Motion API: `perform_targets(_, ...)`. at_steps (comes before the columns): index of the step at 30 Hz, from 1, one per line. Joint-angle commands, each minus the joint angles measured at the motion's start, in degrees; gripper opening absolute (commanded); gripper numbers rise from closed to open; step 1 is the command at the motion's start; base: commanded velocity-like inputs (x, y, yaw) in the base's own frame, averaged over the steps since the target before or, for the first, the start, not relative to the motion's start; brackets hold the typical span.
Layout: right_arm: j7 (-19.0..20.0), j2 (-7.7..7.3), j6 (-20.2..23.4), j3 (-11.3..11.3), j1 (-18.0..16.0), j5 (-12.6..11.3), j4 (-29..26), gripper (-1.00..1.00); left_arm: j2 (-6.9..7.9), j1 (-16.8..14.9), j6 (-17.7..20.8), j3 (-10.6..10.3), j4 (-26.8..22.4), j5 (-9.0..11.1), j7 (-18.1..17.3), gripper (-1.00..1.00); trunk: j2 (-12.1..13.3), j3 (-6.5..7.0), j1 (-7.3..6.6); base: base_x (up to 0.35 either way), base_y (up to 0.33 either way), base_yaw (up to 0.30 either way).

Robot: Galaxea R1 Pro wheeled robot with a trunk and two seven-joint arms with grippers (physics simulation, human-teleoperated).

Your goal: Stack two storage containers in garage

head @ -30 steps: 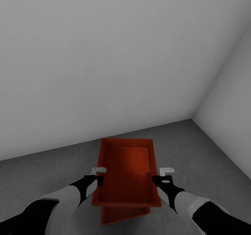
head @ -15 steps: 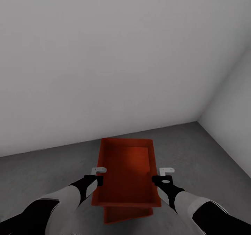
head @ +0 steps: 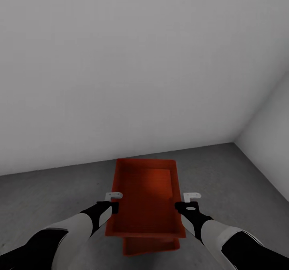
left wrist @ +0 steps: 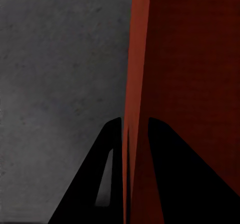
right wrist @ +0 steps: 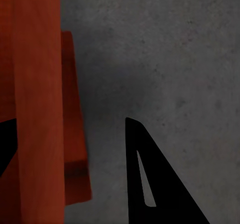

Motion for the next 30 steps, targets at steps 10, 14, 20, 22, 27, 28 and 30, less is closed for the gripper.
perform_targets(10, -0.44, -0.32, -0.39, 0.19, -0.03, -0.92, 0.15, -1.00, 0.04, -0.03, 0.38, 0.04, -0.15, -0.43, 0.52, -1.00, -0.03, -0.04, 0.00, 0.000, 0.000, 0.019)
perform_targets(14, -0.44, -0.37, -0.39, 0.19, -0.03, -0.92, 0.15, -1.00, 0.02, -0.02, 0.38, 0.04, -0.15, -0.45, 0.52, -1.00, -0.03, -0.04, 0.00, 0.000, 0.000, 0.000)
perform_targets(20, -0.44, -0.39, -0.26, 0.19, -0.03, -0.92, 0.15, -1.00, -0.01, -0.01, 0.38, 0.04, -0.15, -0.46, 0.52, -1.00, -0.03, -0.04, 0.00, 0.000, 0.000, 0.000)
perform_targets(22, -0.44, -0.36, -0.29, 0.19, -0.03, -0.92, 0.08, -1.00, -0.02, -0.02, 0.38, 0.04, -0.15, -0.46, 0.52, -1.00, -0.03, -0.04, 0.00, 0.000, 0.000, 0.000)
perform_targets(27, -0.44, -0.38, -0.30, 0.19, -0.03, -0.92, 0.06, -1.00, -0.02, -0.04, 0.38, 0.04, -0.15, -0.46, 0.52, -1.00, -0.03, -0.04, 0.00, 0.000, 0.000, 0.000)
perform_targets(28, -0.44, -0.37, -0.30, 0.19, -0.03, -0.93, 0.06, -1.00, -0.03, -0.04, 0.38, 0.04, -0.15, -0.46, 0.52, -1.00, -0.03, -0.04, 0.00, 0.000, 0.000, 0.000)
perform_targets(30, -0.44, -0.37, -0.30, 0.19, -0.03, -0.92, 0.06, -1.00, -0.02, -0.02, 0.38, 0.04, -0.15, -0.45, 0.52, -1.00, -0.03, -0.04, 0.00, 0.000, 0.000, 0.000)
